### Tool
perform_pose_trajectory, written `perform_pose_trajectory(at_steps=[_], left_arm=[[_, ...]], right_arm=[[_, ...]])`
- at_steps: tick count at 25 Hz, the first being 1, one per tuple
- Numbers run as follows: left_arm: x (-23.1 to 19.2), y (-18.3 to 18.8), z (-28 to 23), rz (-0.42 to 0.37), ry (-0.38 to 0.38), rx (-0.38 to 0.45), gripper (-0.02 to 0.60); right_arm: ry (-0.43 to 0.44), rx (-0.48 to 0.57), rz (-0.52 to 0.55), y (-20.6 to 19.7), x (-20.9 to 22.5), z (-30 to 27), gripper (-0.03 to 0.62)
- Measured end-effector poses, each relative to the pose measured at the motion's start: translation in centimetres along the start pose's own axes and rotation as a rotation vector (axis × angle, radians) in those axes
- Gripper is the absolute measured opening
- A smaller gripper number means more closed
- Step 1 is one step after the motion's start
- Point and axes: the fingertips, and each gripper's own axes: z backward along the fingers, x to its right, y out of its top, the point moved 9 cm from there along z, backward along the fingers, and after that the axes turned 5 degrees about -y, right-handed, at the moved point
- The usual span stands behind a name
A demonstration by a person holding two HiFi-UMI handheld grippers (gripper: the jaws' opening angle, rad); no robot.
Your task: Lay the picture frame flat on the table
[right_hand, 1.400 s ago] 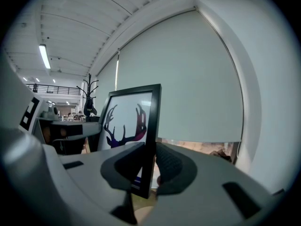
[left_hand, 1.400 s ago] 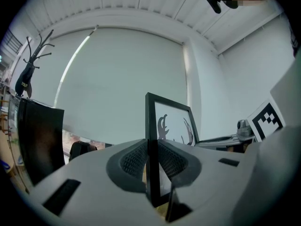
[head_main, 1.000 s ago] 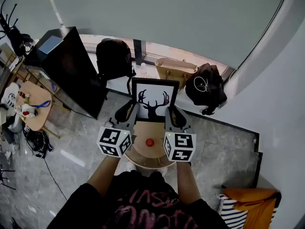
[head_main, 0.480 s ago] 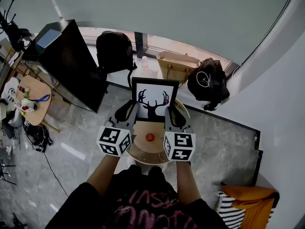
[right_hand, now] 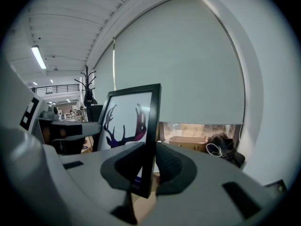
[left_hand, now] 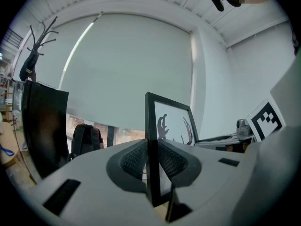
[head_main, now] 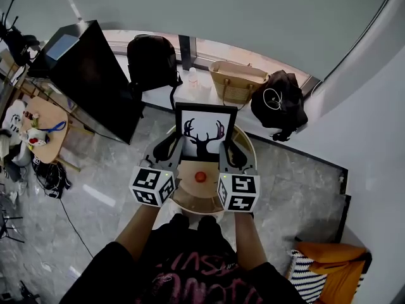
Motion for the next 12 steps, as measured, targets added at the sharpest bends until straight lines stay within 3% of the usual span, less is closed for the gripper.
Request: perform_pose_trajectory(at_steps=[12], left_arm=[[-0.5, -3.0, -0.5, 0.043, 0.002, -0.057, 0.072]], right_arm=[[0.001, -0.065, -0.011, -2.7, 0.2, -0.8, 0.081]])
